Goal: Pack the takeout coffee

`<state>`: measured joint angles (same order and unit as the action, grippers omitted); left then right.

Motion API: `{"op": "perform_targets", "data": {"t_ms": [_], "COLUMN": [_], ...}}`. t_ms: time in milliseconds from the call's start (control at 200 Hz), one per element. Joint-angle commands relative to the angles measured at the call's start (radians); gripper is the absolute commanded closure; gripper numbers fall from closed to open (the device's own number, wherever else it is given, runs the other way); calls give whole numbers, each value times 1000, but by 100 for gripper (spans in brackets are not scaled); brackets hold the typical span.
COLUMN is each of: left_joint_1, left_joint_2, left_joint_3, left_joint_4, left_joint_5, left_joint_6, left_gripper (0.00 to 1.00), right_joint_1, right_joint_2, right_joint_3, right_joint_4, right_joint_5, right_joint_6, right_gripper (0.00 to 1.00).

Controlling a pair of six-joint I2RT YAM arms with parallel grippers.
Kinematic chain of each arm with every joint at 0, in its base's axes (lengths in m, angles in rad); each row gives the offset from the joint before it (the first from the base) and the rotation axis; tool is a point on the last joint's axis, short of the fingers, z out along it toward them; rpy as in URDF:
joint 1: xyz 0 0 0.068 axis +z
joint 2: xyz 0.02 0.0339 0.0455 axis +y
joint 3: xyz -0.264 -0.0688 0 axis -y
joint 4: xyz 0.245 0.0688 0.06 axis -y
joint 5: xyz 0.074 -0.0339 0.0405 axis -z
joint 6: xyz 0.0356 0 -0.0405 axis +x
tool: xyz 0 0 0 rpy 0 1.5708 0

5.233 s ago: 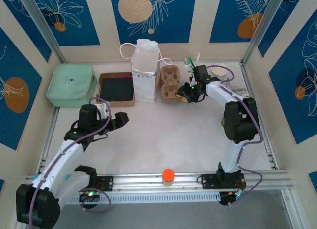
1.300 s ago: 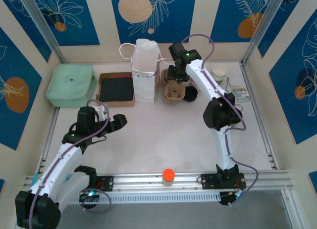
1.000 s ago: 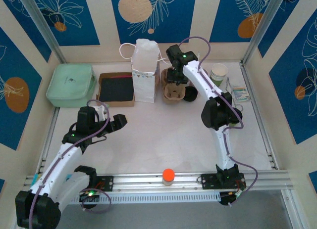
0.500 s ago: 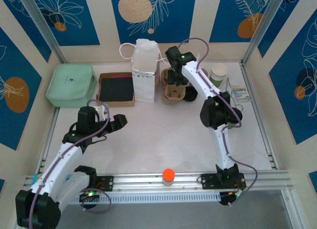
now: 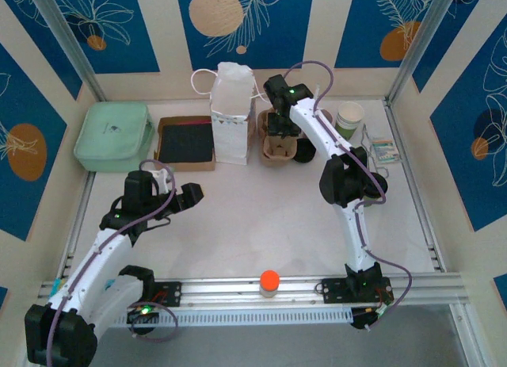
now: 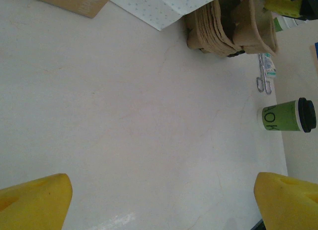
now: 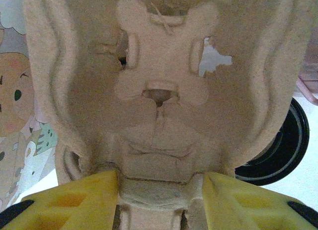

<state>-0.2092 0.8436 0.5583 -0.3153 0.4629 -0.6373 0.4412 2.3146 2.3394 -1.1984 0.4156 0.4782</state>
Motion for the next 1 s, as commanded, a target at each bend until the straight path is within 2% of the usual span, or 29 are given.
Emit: {"op": "perform_targets", "data": {"t_ms": [0, 290, 515, 680, 996], "left_joint_1": [16, 14, 15, 15, 15], "left_joint_2": [-3, 0, -5, -16, -44], "left_joint_3": [20, 24, 34, 45, 95], "left_joint_4": [-2, -1, -14, -32, -90], "left_joint_5": [-6, -9, -11, -16, -42], "left_joint_6": [23, 25, 31, 34, 53], "left_gripper": [6, 6, 6, 6, 6], "right_joint_1": [2, -9, -6, -4, 3], "right_joint_2": [22, 19, -2, -65, -229], "right_joint_3": [0, -7, -25, -73, -191], "right_joint_4": [-19, -5, 0, 27, 62], "right_joint_5": [-16, -46, -46, -41, -29], "right_joint_6": [9, 13, 17, 18, 15], "right_gripper": [51, 53, 61, 65, 66]}}
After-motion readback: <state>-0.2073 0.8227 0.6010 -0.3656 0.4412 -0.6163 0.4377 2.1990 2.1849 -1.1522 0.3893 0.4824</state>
